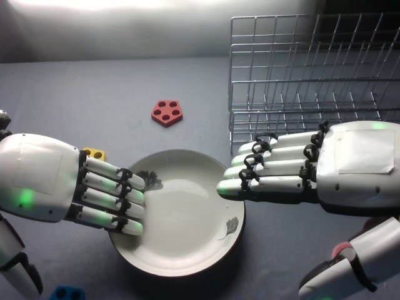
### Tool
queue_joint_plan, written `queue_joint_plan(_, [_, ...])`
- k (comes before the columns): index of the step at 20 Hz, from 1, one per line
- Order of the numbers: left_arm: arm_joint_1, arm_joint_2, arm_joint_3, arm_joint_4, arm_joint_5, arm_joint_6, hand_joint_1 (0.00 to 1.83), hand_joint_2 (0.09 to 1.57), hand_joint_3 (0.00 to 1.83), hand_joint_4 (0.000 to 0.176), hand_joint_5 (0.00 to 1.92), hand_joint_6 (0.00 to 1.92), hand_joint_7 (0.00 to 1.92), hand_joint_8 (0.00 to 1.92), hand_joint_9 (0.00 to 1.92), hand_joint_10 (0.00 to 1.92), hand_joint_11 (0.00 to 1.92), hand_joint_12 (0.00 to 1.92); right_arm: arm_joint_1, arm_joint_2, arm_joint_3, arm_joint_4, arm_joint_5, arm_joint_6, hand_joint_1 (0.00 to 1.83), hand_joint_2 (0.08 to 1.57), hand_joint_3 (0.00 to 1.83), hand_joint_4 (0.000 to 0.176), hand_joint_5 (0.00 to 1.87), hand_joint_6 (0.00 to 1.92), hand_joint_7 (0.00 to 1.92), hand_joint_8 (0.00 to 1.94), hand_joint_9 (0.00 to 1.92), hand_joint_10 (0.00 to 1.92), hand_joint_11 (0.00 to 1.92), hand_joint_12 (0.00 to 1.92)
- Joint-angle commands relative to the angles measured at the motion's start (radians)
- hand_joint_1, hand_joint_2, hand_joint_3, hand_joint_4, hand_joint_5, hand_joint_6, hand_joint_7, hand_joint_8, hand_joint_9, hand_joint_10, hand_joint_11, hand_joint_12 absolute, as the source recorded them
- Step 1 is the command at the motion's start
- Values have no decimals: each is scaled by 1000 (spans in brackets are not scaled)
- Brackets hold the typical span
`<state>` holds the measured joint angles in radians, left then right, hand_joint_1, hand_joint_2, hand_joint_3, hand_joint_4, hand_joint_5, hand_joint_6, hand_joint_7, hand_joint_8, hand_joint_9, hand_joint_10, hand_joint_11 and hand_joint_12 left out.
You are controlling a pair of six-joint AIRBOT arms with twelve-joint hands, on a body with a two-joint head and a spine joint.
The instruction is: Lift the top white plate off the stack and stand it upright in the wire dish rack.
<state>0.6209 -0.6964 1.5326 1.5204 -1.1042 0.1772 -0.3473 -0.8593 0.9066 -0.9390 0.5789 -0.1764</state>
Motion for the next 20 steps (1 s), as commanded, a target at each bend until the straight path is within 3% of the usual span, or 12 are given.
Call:
queue_joint_plan(1, [-16, -3, 4, -55, -38, 0, 0, 939, 0, 0, 37, 3, 65, 2, 67, 2, 63, 37, 8, 12, 2, 43, 92, 3, 0, 955, 0, 0, 0, 0, 46, 9, 77, 10, 88, 18])
queue_joint_plan(4, [-11, -8, 14, -54, -26, 0, 1, 945, 1, 0, 41, 3, 66, 2, 69, 3, 64, 37, 8, 12, 4, 38, 100, 3, 0, 955, 0, 0, 0, 0, 34, 2, 67, 3, 95, 21])
queue_joint_plan(5, [-8, -10, 14, -50, -20, 45, 1, 945, 1, 0, 41, 3, 66, 2, 69, 3, 64, 37, 8, 12, 4, 36, 101, 3, 0, 955, 0, 0, 0, 0, 34, 2, 67, 3, 95, 21])
queue_joint_plan(20, [12, -29, 2, -46, -13, 39, 0, 947, 1, 0, 25, 3, 43, 2, 44, 4, 34, 23, 4, 3, 1, 14, 105, -11, 0, 946, 0, 0, 0, 0, 22, 7, 46, 11, 75, 16])
